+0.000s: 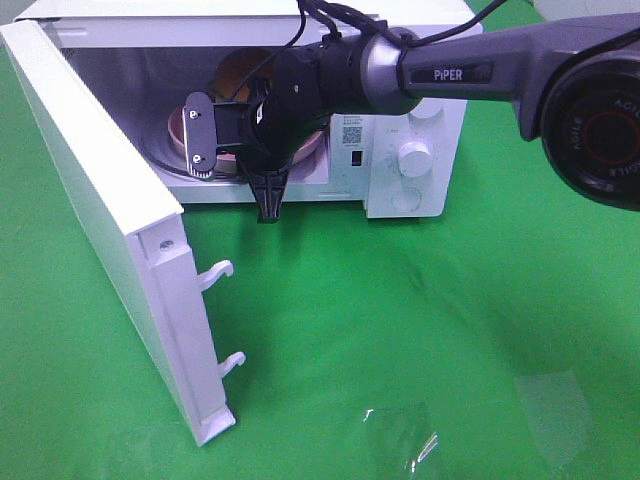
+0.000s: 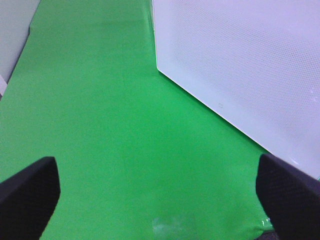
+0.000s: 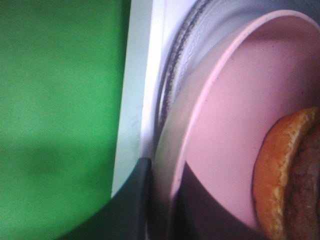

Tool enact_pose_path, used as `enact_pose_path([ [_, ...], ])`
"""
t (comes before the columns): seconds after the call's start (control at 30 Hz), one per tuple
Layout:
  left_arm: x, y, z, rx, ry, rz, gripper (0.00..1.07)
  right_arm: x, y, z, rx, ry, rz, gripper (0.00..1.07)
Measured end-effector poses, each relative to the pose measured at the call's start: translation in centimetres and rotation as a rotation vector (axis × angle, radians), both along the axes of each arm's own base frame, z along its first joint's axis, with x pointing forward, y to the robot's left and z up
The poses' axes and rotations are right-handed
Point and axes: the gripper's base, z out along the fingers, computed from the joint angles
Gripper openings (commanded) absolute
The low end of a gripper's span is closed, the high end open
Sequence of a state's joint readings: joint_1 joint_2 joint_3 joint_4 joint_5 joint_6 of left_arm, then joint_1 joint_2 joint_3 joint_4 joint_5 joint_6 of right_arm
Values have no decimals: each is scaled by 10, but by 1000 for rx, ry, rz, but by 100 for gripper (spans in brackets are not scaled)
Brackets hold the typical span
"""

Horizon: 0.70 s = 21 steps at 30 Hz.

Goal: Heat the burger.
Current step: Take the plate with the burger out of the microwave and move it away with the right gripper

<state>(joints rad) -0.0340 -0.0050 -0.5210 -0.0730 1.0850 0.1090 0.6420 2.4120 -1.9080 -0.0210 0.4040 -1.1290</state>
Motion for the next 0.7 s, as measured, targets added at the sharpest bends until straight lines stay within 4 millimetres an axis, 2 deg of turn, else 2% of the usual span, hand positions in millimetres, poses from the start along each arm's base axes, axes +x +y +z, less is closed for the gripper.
enact_pose_path([
  [0.33, 0, 0, 0, 0, 0, 0, 100, -7, -4, 10, -66, 26, 55, 0],
  [0.43, 0, 0, 0, 0, 0, 0, 100, -17, -12, 10, -126, 8, 125, 0],
  [0.7, 0, 0, 0, 0, 0, 0, 100, -30, -24, 12, -140, -29, 156, 0],
])
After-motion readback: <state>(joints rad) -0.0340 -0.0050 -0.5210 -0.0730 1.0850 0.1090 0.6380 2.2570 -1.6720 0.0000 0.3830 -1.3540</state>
